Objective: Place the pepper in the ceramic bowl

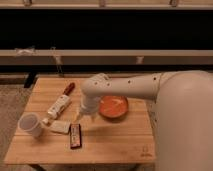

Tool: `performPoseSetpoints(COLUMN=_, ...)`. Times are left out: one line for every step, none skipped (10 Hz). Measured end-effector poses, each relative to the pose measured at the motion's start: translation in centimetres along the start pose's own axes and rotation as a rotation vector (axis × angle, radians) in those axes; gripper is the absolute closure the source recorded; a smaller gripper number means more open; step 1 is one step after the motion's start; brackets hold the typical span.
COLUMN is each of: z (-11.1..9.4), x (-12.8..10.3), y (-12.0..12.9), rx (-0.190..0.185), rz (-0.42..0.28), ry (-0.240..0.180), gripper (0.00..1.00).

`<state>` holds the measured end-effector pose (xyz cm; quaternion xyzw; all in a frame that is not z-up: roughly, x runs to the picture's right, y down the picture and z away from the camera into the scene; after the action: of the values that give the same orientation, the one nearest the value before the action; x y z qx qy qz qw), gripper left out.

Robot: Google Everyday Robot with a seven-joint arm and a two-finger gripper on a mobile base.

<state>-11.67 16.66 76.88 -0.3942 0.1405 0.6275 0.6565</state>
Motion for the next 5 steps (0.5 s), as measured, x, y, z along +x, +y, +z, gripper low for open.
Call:
performPoseSetpoints(z=0.00, x=0.00, y=0.00, rx=0.000, rz=0.000, ry=0.000, gripper=0.35)
performPoseSetpoints(z=0.00, x=0.00, y=0.00, rx=0.000, rz=0.000, ry=0.000, gripper=0.35)
performPoseSetpoints(z=0.00, x=0.00, y=0.00, rx=0.000, rz=0.000, ry=0.000, gripper=0.35)
performPoseSetpoints(z=-0.02, x=-0.05, y=0.03, rx=0.000, rz=0.000, ry=-0.001, gripper=0.35)
performPoseSetpoints(z=-0.10, x=-0.19, y=0.02, rx=0.004, rz=-0.003, ry=-0.001, gripper=0.35)
